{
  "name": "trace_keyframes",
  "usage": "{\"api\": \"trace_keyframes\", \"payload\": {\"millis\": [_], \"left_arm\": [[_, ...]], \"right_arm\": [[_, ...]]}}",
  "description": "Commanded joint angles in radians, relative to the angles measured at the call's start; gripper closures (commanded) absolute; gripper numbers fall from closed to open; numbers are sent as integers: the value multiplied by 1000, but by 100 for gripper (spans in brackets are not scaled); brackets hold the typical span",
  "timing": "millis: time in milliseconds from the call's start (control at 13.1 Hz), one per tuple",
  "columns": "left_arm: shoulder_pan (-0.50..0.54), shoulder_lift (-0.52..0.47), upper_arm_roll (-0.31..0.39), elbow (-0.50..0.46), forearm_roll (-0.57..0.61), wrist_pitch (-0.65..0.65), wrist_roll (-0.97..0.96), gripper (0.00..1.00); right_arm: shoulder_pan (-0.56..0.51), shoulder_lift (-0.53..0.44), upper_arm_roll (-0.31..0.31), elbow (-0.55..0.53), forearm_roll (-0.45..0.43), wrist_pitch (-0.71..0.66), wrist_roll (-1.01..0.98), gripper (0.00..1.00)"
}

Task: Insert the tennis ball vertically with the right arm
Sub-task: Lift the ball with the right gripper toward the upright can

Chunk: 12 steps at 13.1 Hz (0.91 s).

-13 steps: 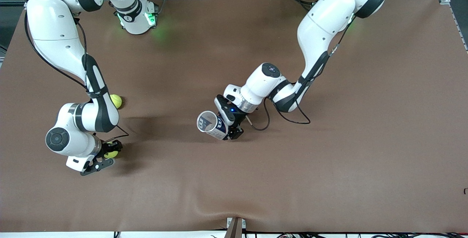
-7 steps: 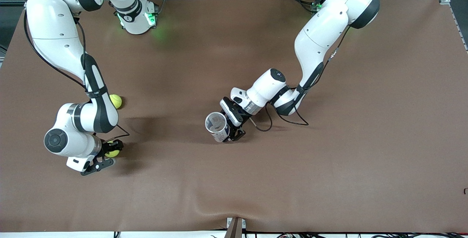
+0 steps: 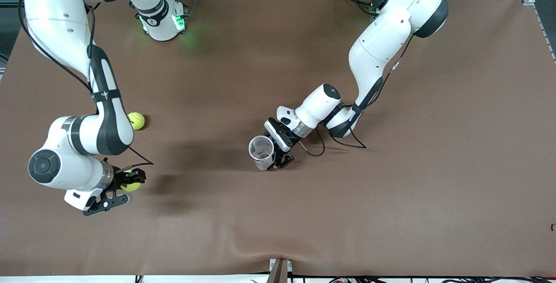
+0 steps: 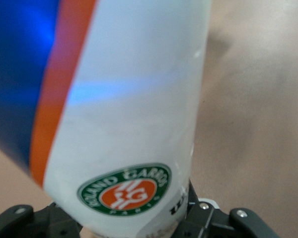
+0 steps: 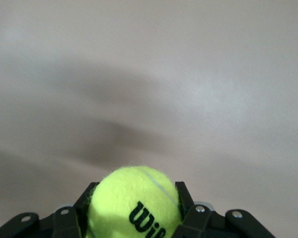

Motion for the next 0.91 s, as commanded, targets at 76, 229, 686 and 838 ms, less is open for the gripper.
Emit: {"api": "trace_keyframes", "payload": {"millis": [76, 229, 686, 838], "left_arm": [[-4, 21, 6, 13, -12, 26, -9, 27], [-4, 31, 6, 15, -10, 26, -9, 27], [-4, 35, 8, 13, -13, 26, -7, 27], [-4, 38, 8, 13, -10, 26, -9, 27]], "right_arm": [[102, -81, -8, -9, 98, -18, 255, 42], [160, -96, -8, -8, 105, -15, 414, 42], [309, -102, -8, -3, 105, 68, 787, 42], [375, -102, -9, -3, 103, 129, 934, 42]]}}
